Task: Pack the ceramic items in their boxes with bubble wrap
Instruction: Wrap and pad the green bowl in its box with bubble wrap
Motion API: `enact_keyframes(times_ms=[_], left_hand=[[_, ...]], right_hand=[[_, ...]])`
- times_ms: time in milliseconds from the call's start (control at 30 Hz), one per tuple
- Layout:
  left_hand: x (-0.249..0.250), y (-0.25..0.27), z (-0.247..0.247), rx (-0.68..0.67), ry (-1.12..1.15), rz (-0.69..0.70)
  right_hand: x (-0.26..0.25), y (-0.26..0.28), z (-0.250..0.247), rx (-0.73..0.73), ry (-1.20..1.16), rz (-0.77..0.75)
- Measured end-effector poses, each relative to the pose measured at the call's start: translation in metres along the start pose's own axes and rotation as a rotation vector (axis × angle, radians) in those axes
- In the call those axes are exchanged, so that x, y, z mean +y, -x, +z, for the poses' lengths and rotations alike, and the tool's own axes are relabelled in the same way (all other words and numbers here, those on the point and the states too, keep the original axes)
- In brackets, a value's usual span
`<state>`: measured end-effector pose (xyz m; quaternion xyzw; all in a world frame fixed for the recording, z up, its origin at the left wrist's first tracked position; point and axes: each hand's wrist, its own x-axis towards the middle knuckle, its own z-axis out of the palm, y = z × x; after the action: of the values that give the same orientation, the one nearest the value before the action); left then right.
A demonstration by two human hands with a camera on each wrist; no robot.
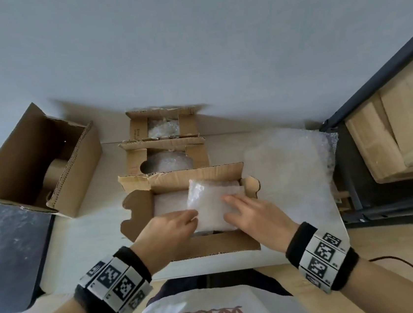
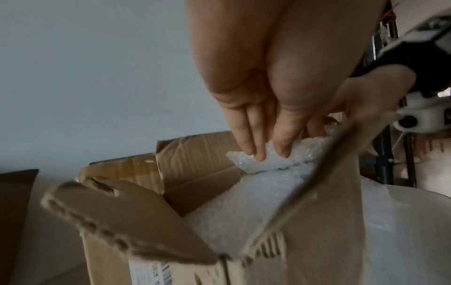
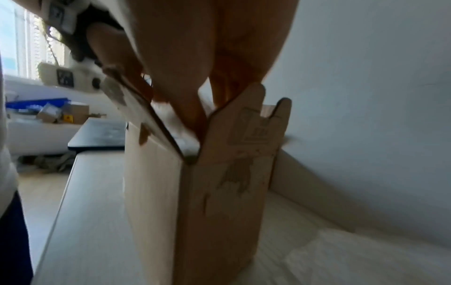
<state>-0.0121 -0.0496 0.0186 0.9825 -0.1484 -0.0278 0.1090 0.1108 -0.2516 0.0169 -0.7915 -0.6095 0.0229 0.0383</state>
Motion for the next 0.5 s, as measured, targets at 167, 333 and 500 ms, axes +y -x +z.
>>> enact_keyframes(times_ms=[167,333,500], left_hand=[[-0.001,-0.006,0.013,-0.283,-0.028,-0.066],[-0.013,-0.013,0.007,-0.344,-0.106,-0.002],[-0.034,-0.028,0.014,-0.534,-0.085,0.011]], right_hand=[[0.003,-0.011,0.005,-0.5,-0.131,0.145],[0.013,-0.028,0.004,-0.449,-0.301,0.262],[0.003,-0.036,0.022,-0.537,-0.08,0.267]])
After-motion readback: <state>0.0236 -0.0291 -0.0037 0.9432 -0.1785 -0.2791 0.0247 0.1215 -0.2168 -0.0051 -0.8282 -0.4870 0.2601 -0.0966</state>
